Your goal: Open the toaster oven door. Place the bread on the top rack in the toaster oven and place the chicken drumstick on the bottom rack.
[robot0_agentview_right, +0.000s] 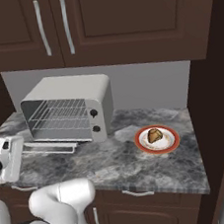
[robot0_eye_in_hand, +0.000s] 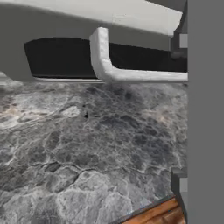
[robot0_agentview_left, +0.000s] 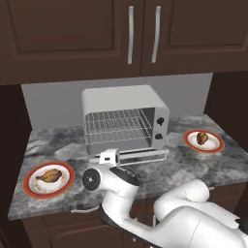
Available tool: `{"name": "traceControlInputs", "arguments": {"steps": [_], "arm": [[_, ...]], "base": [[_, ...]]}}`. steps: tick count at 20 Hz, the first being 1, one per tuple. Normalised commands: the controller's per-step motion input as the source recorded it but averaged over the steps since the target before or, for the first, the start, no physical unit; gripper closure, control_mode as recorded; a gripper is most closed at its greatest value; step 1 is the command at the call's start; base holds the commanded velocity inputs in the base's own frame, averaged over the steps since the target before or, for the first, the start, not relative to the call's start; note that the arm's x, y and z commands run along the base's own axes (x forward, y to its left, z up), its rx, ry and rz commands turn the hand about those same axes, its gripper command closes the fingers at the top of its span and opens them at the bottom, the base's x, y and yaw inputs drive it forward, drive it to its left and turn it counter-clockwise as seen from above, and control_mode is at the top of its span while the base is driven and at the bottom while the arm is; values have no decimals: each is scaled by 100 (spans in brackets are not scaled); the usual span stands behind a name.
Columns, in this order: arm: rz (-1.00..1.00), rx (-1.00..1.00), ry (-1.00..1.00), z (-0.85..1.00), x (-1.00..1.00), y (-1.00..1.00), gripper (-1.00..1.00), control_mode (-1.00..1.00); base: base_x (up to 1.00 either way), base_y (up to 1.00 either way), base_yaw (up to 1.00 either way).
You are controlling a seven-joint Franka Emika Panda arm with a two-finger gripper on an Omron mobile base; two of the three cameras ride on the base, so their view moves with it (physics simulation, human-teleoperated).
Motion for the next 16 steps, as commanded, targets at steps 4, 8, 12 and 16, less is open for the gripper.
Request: {"name": "traceControlInputs", "arguments": {"steps": [4, 8, 12, 16], "arm": [[0, 0, -6, 29, -44, 5, -100, -100], [0, 0, -5, 34, -44, 12, -100, -100], [0, -1, -4, 39, -18, 7, -100, -100], [0, -11, -6, 31, 7, 3, -100, -100]], "base": [[0, 0, 0], [0, 0, 0], [0, 0, 0], [0, 0, 0]]}}
